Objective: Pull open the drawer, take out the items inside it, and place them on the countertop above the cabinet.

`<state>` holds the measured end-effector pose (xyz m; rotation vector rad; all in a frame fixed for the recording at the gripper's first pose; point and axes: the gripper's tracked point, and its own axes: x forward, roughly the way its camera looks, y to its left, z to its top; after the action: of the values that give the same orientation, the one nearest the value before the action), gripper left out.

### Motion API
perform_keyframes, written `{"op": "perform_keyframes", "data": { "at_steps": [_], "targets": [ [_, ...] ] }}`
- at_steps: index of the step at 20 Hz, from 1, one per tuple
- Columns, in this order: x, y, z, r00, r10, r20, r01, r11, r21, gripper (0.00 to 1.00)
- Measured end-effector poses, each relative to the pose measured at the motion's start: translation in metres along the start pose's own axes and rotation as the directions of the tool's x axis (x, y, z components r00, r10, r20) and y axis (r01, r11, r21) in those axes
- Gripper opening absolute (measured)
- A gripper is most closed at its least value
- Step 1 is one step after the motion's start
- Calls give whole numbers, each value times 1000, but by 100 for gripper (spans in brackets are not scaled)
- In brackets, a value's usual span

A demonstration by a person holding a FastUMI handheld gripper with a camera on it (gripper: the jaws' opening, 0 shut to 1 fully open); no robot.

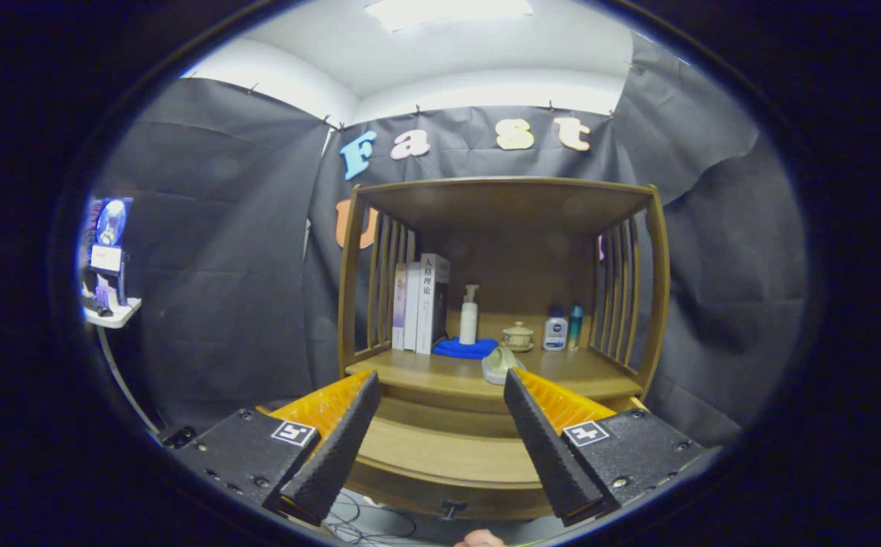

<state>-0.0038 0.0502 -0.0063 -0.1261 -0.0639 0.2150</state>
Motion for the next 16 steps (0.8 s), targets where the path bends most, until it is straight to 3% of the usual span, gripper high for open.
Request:
{"op": "perform_keyframes", "data": {
  "at_steps": [7, 16],
  "targets": [
    [-20, -7, -76, 996, -84, -27, 85, 996, 42, 100],
    [-14, -22, -164, 963, -185, -196, 199, 979, 52, 100]
  ]
}}
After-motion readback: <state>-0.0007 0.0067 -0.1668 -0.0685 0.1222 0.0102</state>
